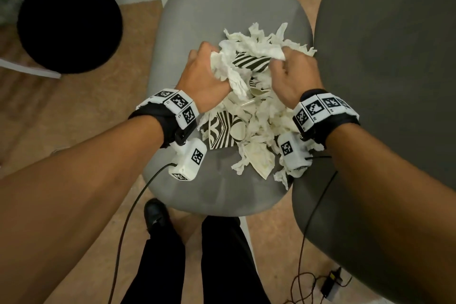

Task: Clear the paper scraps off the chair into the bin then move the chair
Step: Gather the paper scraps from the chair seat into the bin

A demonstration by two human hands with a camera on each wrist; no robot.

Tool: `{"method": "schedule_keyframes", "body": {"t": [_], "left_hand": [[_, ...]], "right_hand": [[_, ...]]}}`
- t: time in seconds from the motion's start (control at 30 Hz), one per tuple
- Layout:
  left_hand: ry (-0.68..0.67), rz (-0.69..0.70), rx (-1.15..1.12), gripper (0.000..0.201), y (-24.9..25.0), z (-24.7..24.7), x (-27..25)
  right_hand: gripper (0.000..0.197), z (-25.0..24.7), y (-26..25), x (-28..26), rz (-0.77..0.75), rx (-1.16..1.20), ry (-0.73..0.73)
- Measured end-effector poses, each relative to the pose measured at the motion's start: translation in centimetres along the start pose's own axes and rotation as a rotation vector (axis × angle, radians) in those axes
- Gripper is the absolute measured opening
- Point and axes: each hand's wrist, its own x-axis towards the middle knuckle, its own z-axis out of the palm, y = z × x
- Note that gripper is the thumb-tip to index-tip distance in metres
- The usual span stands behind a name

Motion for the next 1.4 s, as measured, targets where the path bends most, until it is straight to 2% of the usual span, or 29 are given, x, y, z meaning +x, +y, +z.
{"method": "schedule_keyframes", "body": {"t": [0.13, 0.2, 0.3, 0.4, 0.47, 0.57, 0.6, 0.63, 0.7, 0.73, 0.87, 1.03, 1.17, 1.3, 1.4], "left_hand": [[-0.152, -0.103, -0.047, 0.064, -0.2, -0.6, -0.7], [-0.162, -0.142, -0.055, 0.062, -0.1, -1.1, -0.9], [-0.067, -0.106, -0.012, 0.039, -0.2, -1.6, -1.0], [0.060, -0.069, 0.016, 0.017, -1.3, -1.8, -0.5], [0.068, -0.102, 0.016, 0.012, -2.1, -1.9, -0.3], [0.066, -0.127, -0.084, 0.028, -2.4, -2.1, -1.0], [0.064, -0.099, -0.005, 0.022, -2.5, -2.1, -1.3], [0.067, -0.060, 0.068, 0.006, -2.6, -2.2, -1.6], [0.106, -0.018, 0.186, 0.034, -3.2, -2.1, -2.2], [0.122, -0.028, 0.174, 0.045, -3.2, -2.1, -2.6], [0.190, 0.008, 0.169, 0.060, -3.9, -2.3, -3.3], [0.226, 0.026, 0.101, 0.059, -4.1, -3.3, -4.2], [0.309, -0.051, -0.054, 0.058, -5.6, -4.5, -5.4], [0.342, -0.178, -0.125, 0.047, -9.6, -6.8, -8.3], [0.313, -0.305, -0.085, 0.028, -14.7, -9.2, -11.5]], "right_hand": [[0.065, 0.4, -0.5, -0.7, 0.047, 0.035, -0.032], [0.069, 0.7, -0.5, -0.7, 0.094, 0.022, -0.046], [0.056, 1.2, -0.1, -0.5, 0.113, 0.036, -0.041], [0.025, 1.1, -0.3, -0.8, 0.097, 0.048, -0.104], [0.031, 1.1, -0.6, -1.1, 0.114, 0.109, -0.191], [0.031, 1.4, -1.6, -1.5, 0.052, 0.090, -0.169], [0.028, 1.6, -1.9, -1.6, 0.023, 0.080, -0.150], [0.028, 1.7, -2.3, -1.7, 0.020, 0.076, -0.147], [0.035, 2.2, -3.0, -1.8, 0.039, 0.068, -0.173], [0.041, 2.5, -3.2, -1.9, 0.050, 0.050, -0.178], [0.064, 3.5, -4.2, -1.9, 0.003, -0.014, -0.170], [0.064, 4.4, -6.0, -2.4, -0.021, 0.051, -0.155], [0.063, 5.6, -8.9, -3.5, -0.096, 0.045, -0.170], [0.051, 8.9, -13.4, -5.4, -0.107, 0.077, -0.299], [0.028, 13.2, -17.2, -7.3, -0.096, 0.070, -0.513]]}}
